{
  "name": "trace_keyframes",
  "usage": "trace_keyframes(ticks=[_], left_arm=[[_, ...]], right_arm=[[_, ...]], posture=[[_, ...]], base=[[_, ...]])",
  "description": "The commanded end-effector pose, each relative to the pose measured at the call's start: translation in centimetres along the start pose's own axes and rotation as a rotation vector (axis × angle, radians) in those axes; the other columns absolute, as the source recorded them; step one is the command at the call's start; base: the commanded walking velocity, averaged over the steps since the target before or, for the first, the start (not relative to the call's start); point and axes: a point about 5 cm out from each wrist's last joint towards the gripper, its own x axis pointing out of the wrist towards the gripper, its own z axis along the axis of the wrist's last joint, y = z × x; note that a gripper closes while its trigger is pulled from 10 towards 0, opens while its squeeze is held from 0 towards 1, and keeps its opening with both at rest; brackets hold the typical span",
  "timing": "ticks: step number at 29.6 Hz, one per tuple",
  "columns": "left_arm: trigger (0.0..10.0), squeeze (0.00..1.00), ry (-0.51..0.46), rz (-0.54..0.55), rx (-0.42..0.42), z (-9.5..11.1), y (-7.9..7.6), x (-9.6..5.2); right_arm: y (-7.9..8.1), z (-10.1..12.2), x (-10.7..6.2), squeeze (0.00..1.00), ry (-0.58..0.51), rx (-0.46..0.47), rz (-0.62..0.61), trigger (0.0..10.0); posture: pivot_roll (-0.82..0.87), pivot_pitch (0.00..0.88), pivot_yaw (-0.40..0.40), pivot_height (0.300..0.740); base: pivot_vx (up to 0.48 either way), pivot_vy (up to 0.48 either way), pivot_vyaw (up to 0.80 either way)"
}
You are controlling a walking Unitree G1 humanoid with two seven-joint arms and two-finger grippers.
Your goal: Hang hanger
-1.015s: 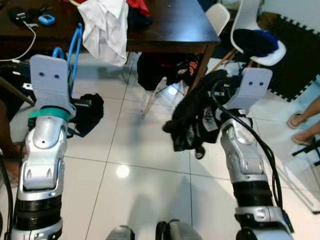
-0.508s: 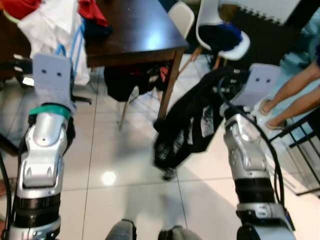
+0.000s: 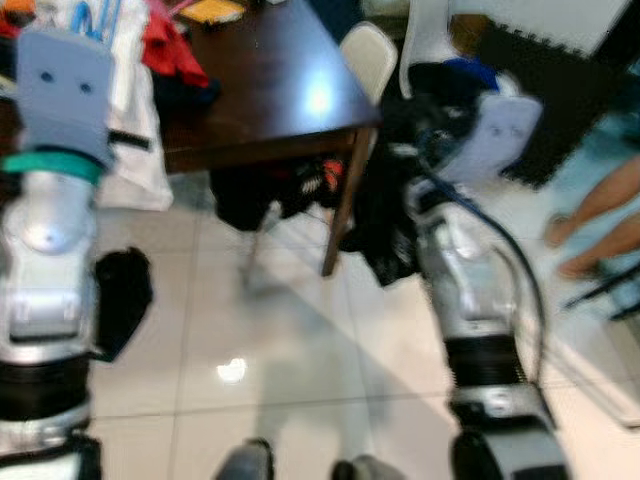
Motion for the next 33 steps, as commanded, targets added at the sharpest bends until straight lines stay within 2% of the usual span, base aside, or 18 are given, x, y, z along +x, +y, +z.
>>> trace_keyframes(ticks=[1, 9, 13, 20, 25, 26, 29, 30, 33], left_arm=[[10.0, 0.0, -0.025, 0.002, 0.006, 0.7, 0.3, 0.3], [10.0, 0.0, -0.047, 0.008, 0.009, 1.3, 0.4, 0.9], [10.0, 0.0, -0.054, 0.006, 0.009, 1.3, 0.2, 0.9], [10.0, 0.0, -0.053, 0.012, 0.015, 1.3, 0.4, 0.7], [10.0, 0.0, -0.056, 0.014, 0.026, 1.4, 0.6, 0.6], [10.0, 0.0, -0.058, 0.013, 0.029, 1.4, 0.7, 0.5], [10.0, 0.0, -0.075, 0.01, 0.036, 1.7, 0.7, 0.4], [10.0, 0.0, -0.075, 0.01, 0.036, 1.7, 0.7, 0.4], [10.0, 0.0, -0.088, 0.008, 0.055, 2.0, 0.8, 0.2]], right_arm=[[-0.2, 0.9, 0.4, 0.0, -0.048, -0.001, -0.002, 10.0], [0.3, 3.3, 1.8, 0.0, -0.144, -0.036, 0.035, 10.0], [0.7, 5.8, 3.2, 0.0, -0.233, -0.033, 0.044, 10.0], [0.8, 6.7, 3.8, 0.0, -0.27, -0.007, 0.033, 10.0], [0.6, 7.4, 3.7, 0.0, -0.318, -0.029, 0.012, 10.0], [0.6, 7.8, 3.8, 0.0, -0.343, -0.043, 0.005, 10.0], [0.7, 11.1, 4.9, 0.0, -0.472, -0.105, 0.01, 10.0], [0.7, 11.1, 4.9, 0.0, -0.472, -0.105, 0.01, 10.0], [1.3, 13.8, 6.0, 0.0, -0.578, -0.093, 0.018, 10.0]], posture=[[0.2, 0.088, 0.035, 0.74], [0.2, 0.088, 0.032, 0.74], [0.2, 0.08, 0.016, 0.74], [0.22, 0.076, 0.007, 0.74], [0.22, 0.072, 0.007, 0.74], [0.22, 0.072, 0.007, 0.74], [0.22, 0.066, 0.003, 0.74], [0.22, 0.066, 0.003, 0.74], [0.23, 0.065, -0.003, 0.74]], base=[[0.435, 0.0, 0.0], [0.437, 0.0, 0.0], [0.439, 0.0, 0.0], [0.439, 0.0, 0.0], [0.439, 0.0, 0.0], [0.439, 0.0, 0.0], [0.435, 0.0, 0.0], [0.435, 0.0, 0.0], [0.439, 0.0, 0.0]])
